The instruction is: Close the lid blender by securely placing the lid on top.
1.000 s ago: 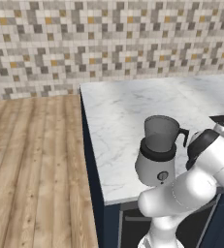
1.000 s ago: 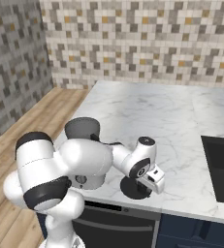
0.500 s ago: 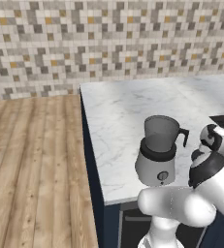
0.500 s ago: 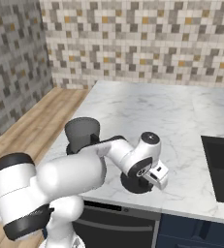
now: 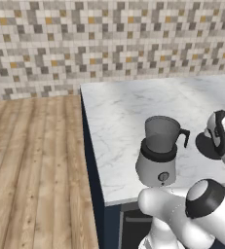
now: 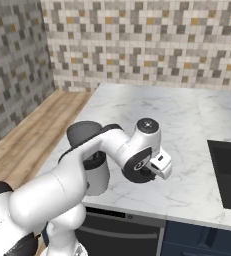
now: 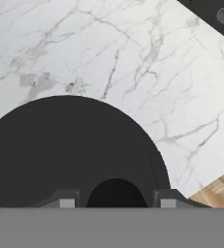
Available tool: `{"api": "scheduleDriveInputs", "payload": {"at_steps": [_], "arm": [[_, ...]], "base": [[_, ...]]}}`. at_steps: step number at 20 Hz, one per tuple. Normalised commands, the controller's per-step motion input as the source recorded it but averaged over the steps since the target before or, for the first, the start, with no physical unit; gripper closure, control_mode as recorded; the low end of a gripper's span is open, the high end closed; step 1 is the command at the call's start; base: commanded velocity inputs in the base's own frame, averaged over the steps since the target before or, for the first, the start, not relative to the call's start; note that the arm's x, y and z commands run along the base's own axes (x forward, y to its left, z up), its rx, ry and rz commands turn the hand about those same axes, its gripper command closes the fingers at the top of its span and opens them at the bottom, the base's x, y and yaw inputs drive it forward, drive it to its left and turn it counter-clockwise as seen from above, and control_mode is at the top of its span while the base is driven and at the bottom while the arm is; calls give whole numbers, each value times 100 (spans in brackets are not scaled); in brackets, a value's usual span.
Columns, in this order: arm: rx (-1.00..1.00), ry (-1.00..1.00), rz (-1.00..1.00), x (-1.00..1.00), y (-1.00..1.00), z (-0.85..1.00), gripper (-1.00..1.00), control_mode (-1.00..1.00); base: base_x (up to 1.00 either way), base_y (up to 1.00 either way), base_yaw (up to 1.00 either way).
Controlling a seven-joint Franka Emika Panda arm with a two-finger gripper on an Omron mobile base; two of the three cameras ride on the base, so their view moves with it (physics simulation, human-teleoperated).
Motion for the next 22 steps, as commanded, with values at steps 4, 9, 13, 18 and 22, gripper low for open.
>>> {"api": "scheduleDriveInputs", "payload": {"at_steps": [4,9,13,18,22], "arm": [[0,-13,0,0,0,87,100,-100],[0,-15,0,0,16,73,100,-100],[0,-14,4,0,35,66,100,-100],[0,-7,9,0,47,49,100,-100],[-1,-1,15,7,65,38,100,-100]], "base": [[0,0,0],[0,0,0],[0,0,0],[0,0,0],[0,0,0]]}}
